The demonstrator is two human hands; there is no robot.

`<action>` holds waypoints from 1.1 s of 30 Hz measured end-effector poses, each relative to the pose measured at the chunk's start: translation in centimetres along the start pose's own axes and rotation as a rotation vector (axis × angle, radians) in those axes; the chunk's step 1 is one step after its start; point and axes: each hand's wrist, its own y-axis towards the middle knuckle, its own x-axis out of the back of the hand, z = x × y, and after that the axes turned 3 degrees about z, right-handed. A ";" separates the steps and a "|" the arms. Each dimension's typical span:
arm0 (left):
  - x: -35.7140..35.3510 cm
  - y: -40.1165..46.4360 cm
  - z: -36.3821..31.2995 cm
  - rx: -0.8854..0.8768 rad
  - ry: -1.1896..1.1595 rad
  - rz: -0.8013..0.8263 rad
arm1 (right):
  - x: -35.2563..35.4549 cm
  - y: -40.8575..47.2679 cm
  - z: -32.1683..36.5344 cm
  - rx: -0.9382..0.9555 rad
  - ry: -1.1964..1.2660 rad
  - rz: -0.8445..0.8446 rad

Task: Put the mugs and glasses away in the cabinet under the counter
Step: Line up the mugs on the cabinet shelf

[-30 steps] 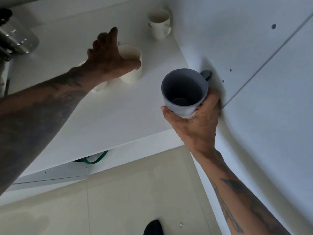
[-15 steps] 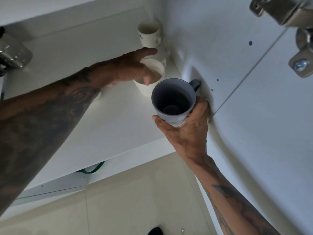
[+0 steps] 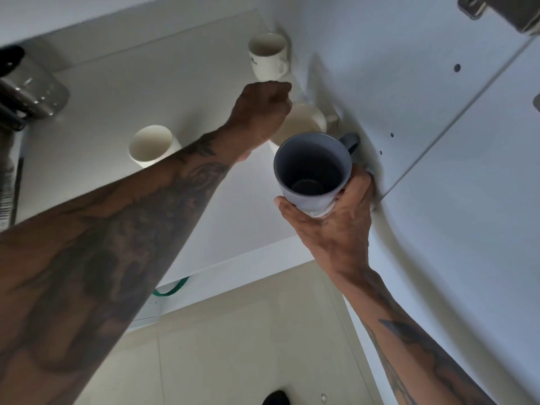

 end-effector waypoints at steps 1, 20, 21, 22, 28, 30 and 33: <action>0.8 -0.4 0.3 -0.040 0.016 -0.093 | 0.0 0.0 -0.2 0.002 0.004 0.003; 5.9 1.6 4.5 0.419 -0.367 -0.325 | -0.2 -0.1 -0.1 -0.029 0.029 0.028; 5.1 2.2 3.6 0.415 -0.377 -0.289 | -0.2 -0.1 0.0 -0.027 0.028 0.023; 4.4 2.7 2.8 0.418 -0.382 -0.250 | -0.2 -0.2 0.2 -0.023 0.027 0.018; 1.7 4.1 1.6 0.376 -0.205 -0.210 | 0.0 -0.3 0.8 -0.006 0.009 0.000; 1.2 4.1 1.4 0.357 -0.157 -0.209 | 0.0 -0.3 0.9 -0.017 -0.007 -0.005; 1.0 4.1 1.2 0.325 -0.018 -0.195 | 0.0 -0.2 1.0 -0.040 0.000 0.012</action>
